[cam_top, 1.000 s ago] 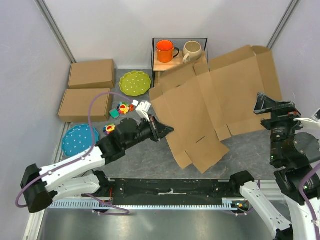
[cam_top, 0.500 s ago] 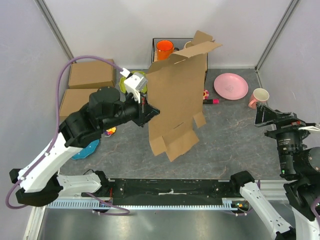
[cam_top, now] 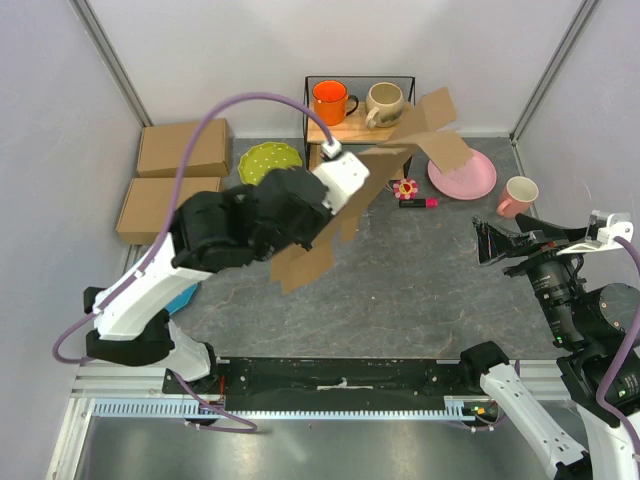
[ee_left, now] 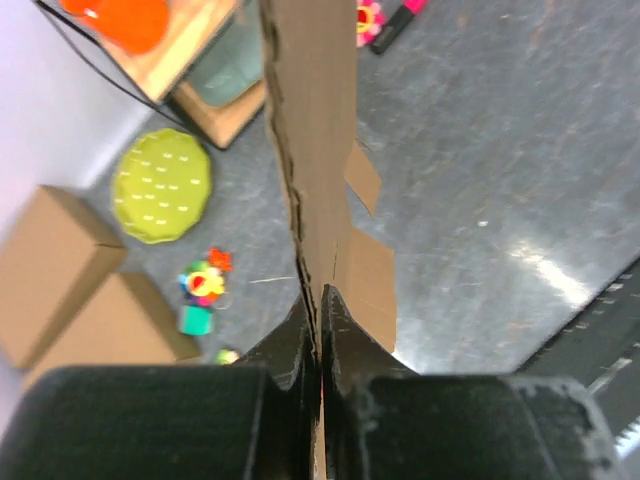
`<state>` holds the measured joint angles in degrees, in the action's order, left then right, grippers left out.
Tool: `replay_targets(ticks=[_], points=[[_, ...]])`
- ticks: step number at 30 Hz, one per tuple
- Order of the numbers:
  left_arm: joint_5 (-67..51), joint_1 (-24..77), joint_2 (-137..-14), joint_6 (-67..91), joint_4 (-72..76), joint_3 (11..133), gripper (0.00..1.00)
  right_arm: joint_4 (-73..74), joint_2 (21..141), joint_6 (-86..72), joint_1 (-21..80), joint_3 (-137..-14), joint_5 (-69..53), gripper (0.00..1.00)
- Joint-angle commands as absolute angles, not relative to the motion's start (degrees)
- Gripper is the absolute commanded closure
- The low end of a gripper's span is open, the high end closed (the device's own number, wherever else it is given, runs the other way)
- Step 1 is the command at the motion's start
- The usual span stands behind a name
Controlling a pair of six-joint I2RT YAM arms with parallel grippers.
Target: Fold the paper box
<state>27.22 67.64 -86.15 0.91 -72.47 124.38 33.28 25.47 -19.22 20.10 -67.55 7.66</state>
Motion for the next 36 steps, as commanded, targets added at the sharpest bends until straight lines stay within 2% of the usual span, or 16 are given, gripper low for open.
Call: replay_targets(ticks=[1,6,9,10,14,20,23,24,25,29,36], points=[[52.18,77.92,-89.38,-7.64,-75.67,129.2,0.98,31.29,24.17,-16.44,20.65,-68.12,10.19,0.02],[70.0,88.93,-91.41,-20.43,-67.61,129.82,0.98,33.22,22.06,-16.96,21.09,-68.81,17.38,0.02],[75.56,95.96,-90.97,-32.2,-55.14,129.38,0.98,34.8,20.75,-17.84,21.09,-71.97,22.22,0.02],[76.46,99.2,-90.97,-35.13,-48.32,129.11,0.98,34.89,20.05,-17.93,21.09,-72.85,24.59,0.02],[78.92,104.76,-90.35,-45.16,-36.51,127.01,0.98,35.33,19.15,-16.88,21.09,-81.26,26.28,0.02],[75.77,108.02,-88.17,-38.96,-35.59,126.66,0.98,41.92,24.68,-18.71,22.59,-96.38,24.62,0.02],[63.86,106.45,-88.32,-15.81,-56.97,131.11,0.98,44.2,26.71,-20.29,23.03,-101.49,23.12,0.02],[51.19,100.78,-88.42,-3.9,-66.61,134.79,0.98,44.73,27.07,-20.65,23.46,-102.21,22.07,0.02],[47.06,97.85,-87.98,-0.65,-67.49,133.26,0.98,44.82,27.33,-21.0,23.64,-102.65,21.54,0.02],[35.73,88.17,-83.94,3.77,-63.73,113.34,0.98,44.91,27.6,-21.36,23.91,-101.26,20.74,0.02],[16.8,66.84,-77.52,4.04,-49.05,95.46,0.98,44.48,27.07,-22.24,24.52,-95.19,19.25,0.02]])
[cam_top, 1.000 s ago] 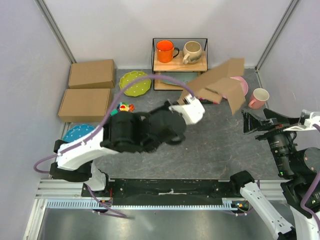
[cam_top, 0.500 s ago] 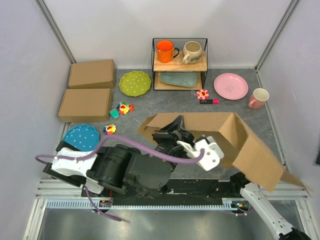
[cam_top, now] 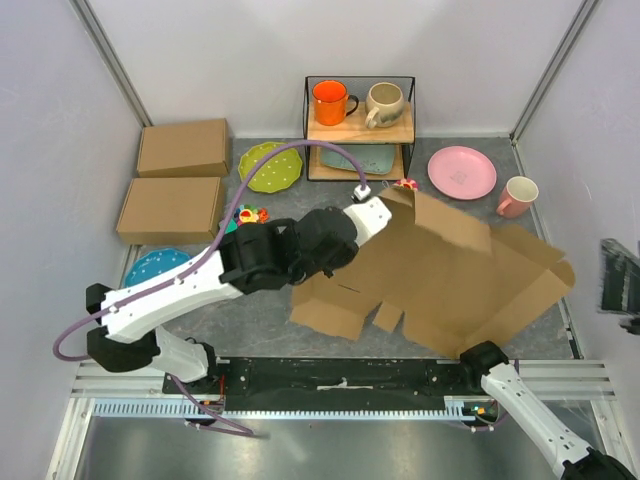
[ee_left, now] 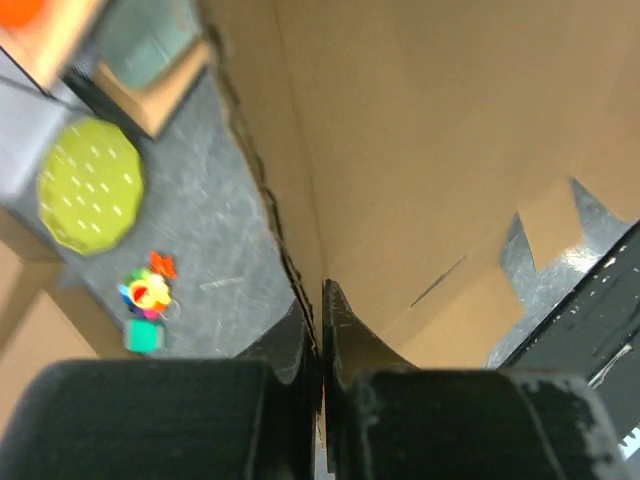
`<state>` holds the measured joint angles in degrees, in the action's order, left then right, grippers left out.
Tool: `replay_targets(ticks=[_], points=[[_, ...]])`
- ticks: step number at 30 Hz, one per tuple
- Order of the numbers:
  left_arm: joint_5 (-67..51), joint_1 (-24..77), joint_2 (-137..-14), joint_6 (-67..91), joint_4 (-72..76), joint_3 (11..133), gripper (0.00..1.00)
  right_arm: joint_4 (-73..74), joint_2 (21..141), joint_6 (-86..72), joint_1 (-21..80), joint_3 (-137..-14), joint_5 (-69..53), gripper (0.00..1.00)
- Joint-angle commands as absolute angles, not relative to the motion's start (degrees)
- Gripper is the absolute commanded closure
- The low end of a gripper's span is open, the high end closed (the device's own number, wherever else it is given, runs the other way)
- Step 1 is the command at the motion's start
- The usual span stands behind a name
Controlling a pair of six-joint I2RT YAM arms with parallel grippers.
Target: Fold the paper box
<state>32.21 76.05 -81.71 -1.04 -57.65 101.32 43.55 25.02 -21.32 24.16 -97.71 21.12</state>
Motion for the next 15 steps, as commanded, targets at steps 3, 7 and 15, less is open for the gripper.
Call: replay_targets(ticks=[3,7,15], points=[[11.62,59.71,-78.57,3.25,-47.2,92.99,0.98,42.55,26.37,-22.85,24.52,-91.07,18.2,0.02],[5.99,53.27,-84.53,1.85,-46.32,92.46,0.98,40.87,25.93,-23.73,24.52,-85.1,17.32,0.02],[1.32,43.88,-94.39,0.53,-44.57,93.34,0.86,38.58,25.93,-25.14,24.52,-77.97,15.12,0.02]])
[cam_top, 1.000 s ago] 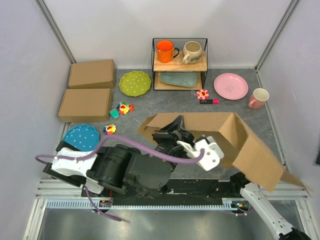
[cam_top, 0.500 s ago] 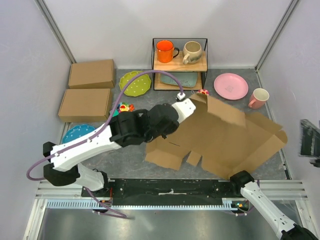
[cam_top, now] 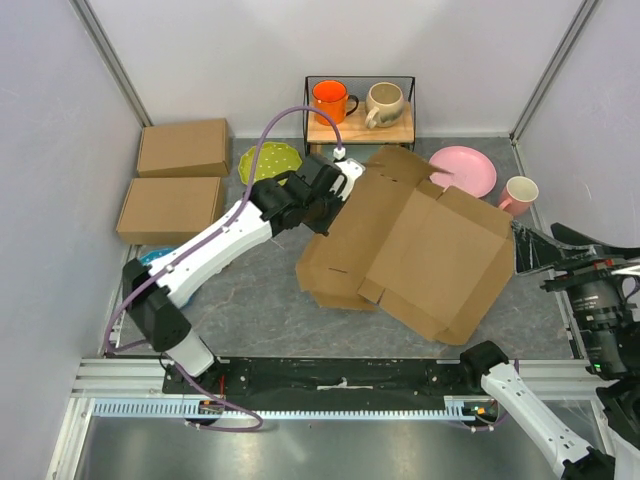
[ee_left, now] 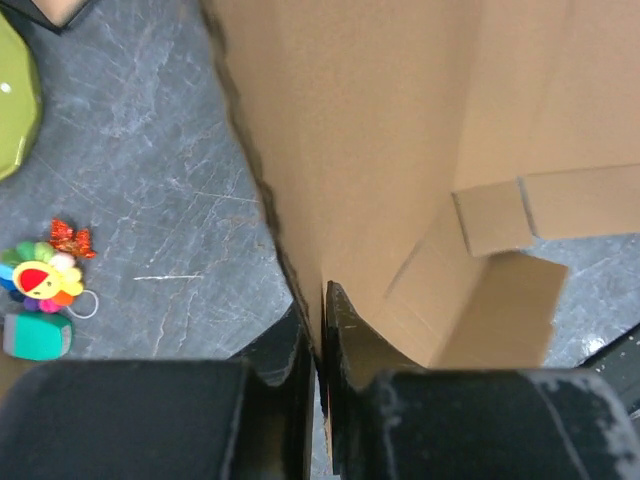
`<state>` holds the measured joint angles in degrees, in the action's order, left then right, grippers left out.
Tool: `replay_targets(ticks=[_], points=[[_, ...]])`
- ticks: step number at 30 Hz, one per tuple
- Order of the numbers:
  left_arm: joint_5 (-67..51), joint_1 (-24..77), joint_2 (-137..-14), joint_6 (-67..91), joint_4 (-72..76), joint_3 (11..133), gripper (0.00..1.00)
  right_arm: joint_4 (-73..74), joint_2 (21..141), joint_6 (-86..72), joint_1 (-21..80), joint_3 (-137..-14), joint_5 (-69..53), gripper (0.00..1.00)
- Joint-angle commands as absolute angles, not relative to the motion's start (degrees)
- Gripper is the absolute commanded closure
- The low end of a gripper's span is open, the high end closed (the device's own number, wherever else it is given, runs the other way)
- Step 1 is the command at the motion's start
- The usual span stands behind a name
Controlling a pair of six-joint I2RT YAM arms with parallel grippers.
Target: Fold the paper box
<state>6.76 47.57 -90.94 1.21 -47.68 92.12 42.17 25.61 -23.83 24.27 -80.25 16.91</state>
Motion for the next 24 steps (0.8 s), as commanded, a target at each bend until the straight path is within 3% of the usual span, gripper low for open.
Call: replay_targets(ticks=[1,3,4,5,14,16,21,24], points=[[0.97,42.99,-95.09,0.7,-44.39,93.6,0.83,38.32,25.93,-25.22,24.52,-77.44,15.12,0.02],[0.26,40.17,-97.55,2.01,-44.56,94.56,0.67,38.06,26.01,-25.14,24.52,-76.47,15.29,0.02],[0.26,39.3,-98.08,3.41,-44.56,95.88,0.46,37.88,26.1,-25.05,24.52,-75.86,15.64,0.02],[-2.69,37.81,-98.35,4.12,-44.47,96.32,0.02,37.71,26.1,-24.96,24.52,-75.68,15.91,0.02],[11.24,37.26,-86.86,16.32,-31.92,88.97,0.0,35.34,27.33,-24.7,24.78,-72.69,16.35,0.02],[16.66,37.35,-79.05,30.13,-26.06,78.53,0.0,34.29,27.16,-25.49,24.7,-70.67,16.17,0.02],[13.89,38.31,-63.57,58.73,-16.89,50.08,0.0,31.82,27.16,-27.07,24.7,-66.36,14.68,0.02],[22.29,46.91,-55.3,69.47,-16.08,40.38,0.0,30.94,27.86,-27.6,24.7,-65.13,13.45,0.02]])
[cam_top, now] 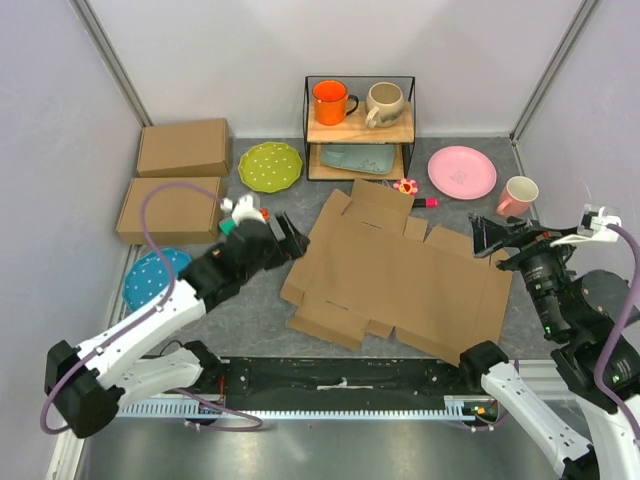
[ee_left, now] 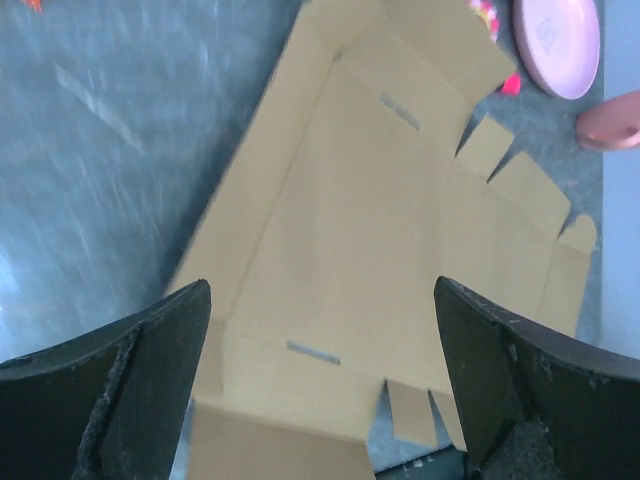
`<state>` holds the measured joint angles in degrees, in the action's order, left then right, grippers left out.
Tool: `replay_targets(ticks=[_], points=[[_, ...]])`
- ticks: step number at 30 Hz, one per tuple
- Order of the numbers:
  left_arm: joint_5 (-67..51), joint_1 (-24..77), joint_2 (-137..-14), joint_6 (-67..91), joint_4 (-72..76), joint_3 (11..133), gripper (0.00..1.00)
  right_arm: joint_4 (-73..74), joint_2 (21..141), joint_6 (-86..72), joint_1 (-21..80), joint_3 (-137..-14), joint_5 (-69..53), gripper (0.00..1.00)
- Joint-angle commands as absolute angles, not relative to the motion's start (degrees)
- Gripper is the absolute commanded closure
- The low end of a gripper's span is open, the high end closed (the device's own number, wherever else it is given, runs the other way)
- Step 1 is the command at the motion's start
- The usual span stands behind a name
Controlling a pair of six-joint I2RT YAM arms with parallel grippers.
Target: Fold the paper box
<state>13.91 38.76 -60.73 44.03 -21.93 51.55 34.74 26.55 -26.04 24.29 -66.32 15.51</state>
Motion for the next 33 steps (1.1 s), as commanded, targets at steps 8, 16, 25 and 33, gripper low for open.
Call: replay_targets(ticks=[8,16,25,33], points=[[39.1,65.72,-50.53,104.73,-38.4,37.36,0.0,29.53,27.34,-29.97,24.7,-60.3,11.6,0.02],[40.69,80.3,-48.87,129.01,-45.09,27.17,0.01,29.71,26.19,-30.85,24.7,-57.75,10.11,0.02],[46.31,90.0,-54.92,137.38,-45.63,29.53,0.0,29.8,25.84,-31.29,24.7,-55.72,9.67,0.02],[46.93,90.0,-60.38,135.7,-30.09,25.23,0.05,30.58,24.61,-31.03,24.7,-55.37,9.49,0.02]])
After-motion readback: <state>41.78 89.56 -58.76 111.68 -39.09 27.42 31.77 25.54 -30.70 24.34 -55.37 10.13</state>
